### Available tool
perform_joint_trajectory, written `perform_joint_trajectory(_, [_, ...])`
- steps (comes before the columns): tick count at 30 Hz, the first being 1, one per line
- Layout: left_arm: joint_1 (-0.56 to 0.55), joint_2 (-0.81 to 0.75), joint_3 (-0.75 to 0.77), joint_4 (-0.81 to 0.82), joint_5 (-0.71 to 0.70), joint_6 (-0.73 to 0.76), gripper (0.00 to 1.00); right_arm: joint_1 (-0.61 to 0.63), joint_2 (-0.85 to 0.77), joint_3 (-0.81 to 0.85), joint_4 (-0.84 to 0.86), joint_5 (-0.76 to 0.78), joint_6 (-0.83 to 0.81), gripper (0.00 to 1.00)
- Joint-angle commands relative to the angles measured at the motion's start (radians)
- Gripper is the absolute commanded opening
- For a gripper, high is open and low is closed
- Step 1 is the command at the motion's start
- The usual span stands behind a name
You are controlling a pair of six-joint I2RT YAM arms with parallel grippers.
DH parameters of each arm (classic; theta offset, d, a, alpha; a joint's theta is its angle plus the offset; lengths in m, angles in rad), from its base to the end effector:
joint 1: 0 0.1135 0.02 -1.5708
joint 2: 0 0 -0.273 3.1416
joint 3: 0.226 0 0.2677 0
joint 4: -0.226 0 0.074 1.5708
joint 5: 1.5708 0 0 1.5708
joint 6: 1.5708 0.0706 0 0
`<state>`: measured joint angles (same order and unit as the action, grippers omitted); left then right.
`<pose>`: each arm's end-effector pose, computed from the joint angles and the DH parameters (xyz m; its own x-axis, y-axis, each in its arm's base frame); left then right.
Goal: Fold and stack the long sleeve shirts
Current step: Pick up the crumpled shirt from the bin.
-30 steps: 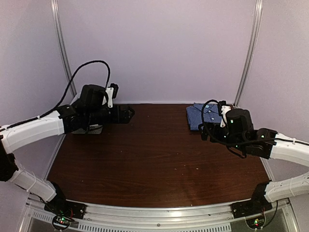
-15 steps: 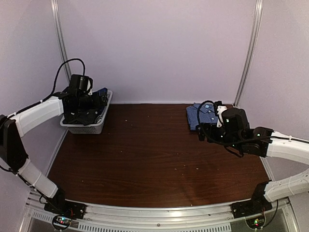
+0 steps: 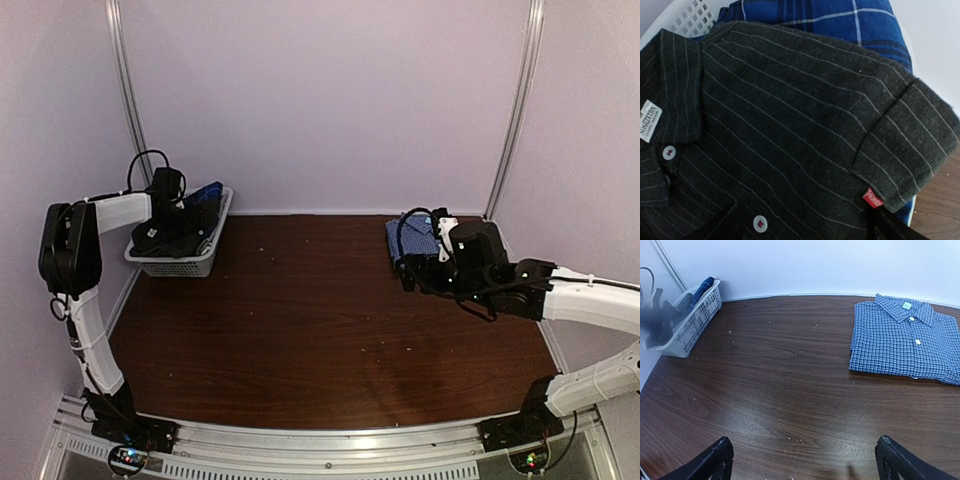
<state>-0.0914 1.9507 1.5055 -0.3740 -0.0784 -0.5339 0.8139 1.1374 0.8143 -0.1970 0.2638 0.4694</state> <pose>0.4796 -0.0384 0.2033 -0.6455 -0.4503 -0.6169 -0.3377 0.8927 -0.2982 0.2161 0.2019 0.2647 -0.5515 0.0521 -0.8325 -0.3330 0.9013 0.2770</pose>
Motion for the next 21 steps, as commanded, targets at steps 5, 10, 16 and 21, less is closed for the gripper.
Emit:
perform_joint_trajectory(5, [0.031, 0.107, 0.083, 0.038, 0.078, -0.007, 0.48, 0.000, 0.025, 0.035, 0.024, -0.029, -0.008, 1.00])
perform_joint_trajectory(10, [0.031, 0.085, 0.114, 0.028, 0.078, 0.022, 0.05, 0.001, 0.020, 0.028, 0.033, -0.034, -0.003, 1.00])
perform_joint_trajectory(16, [0.026, -0.002, 0.144, 0.006, 0.064, 0.064, 0.00, 0.001, 0.024, 0.032, 0.037, -0.038, -0.006, 1.00])
perform_joint_trajectory(21, [0.007, -0.083, 0.184, -0.019, 0.021, 0.097, 0.00, 0.001, 0.033, 0.034, 0.045, -0.042, -0.009, 1.00])
